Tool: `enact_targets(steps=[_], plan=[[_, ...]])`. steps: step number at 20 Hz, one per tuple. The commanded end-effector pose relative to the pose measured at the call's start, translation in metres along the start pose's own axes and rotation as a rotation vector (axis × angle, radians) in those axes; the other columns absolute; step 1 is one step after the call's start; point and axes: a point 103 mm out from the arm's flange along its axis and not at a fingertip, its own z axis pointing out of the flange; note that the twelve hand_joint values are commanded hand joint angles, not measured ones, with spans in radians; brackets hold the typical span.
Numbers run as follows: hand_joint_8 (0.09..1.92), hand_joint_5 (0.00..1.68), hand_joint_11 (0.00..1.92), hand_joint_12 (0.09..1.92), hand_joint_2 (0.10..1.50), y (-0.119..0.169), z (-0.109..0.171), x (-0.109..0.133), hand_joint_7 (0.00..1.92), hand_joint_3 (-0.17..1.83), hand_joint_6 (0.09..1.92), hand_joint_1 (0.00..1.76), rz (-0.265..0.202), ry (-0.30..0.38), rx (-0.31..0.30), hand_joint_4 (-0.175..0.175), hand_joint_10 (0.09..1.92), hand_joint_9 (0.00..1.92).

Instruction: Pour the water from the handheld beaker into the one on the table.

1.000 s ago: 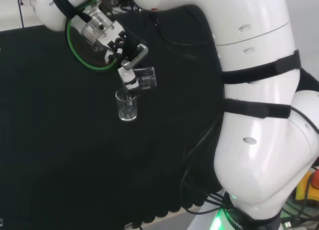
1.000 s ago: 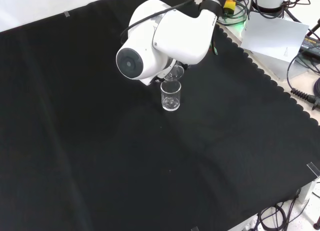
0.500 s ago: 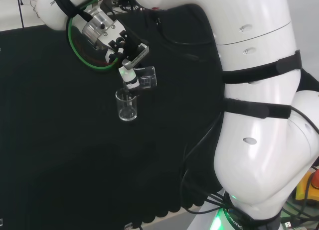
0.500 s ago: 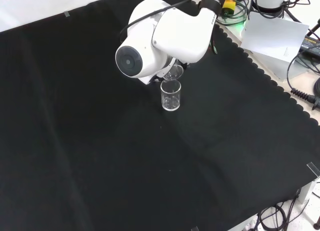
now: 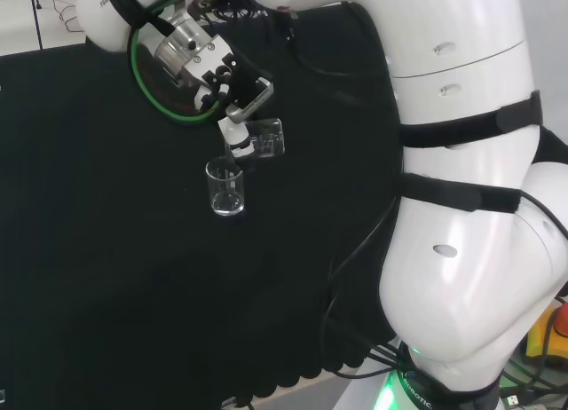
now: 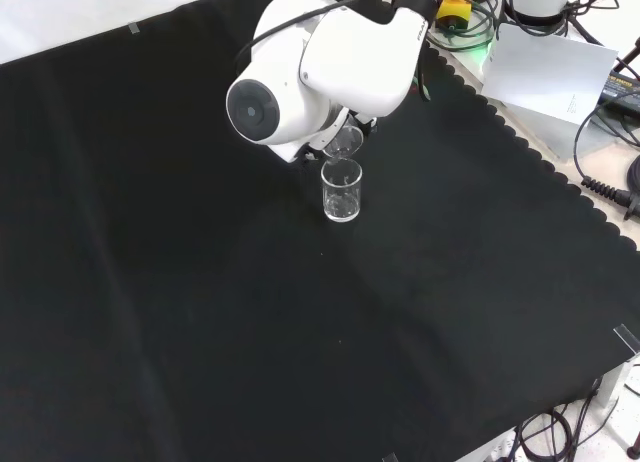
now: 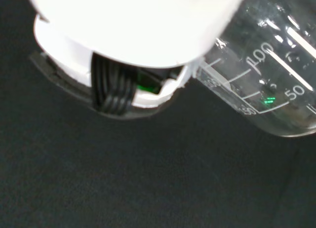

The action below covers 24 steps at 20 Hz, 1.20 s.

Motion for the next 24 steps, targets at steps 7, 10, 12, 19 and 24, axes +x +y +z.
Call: enact_targets(steps=[7, 10, 12, 19, 24], plan=[[0.09, 1.43, 1.26, 0.66, 0.59, -0.001, 0.007, -0.005, 1.53, 0.62, 0.33, 1.44, -0.032, 0.048, -0.047, -0.175, 0.23, 1.59], [0.09, 1.43, 1.26, 0.66, 0.59, -0.003, 0.009, -0.005, 1.53, 0.62, 0.33, 1.44, -0.049, 0.073, -0.092, -0.175, 0.22, 1.59], [0.09, 1.43, 1.26, 0.66, 0.59, -0.003, 0.009, -0.006, 1.53, 0.62, 0.33, 1.44, -0.066, 0.097, -0.111, -0.175, 0.22, 1.59], [0.09, 1.43, 1.26, 0.66, 0.59, -0.003, 0.01, -0.014, 1.53, 0.62, 0.33, 1.44, -0.13, 0.181, -0.191, -0.175, 0.21, 1.59], [0.09, 1.42, 1.25, 0.66, 0.61, 0.0, 0.015, -0.028, 1.52, 0.6, 0.32, 1.44, -0.164, 0.254, -0.241, -0.175, 0.2, 1.59]])
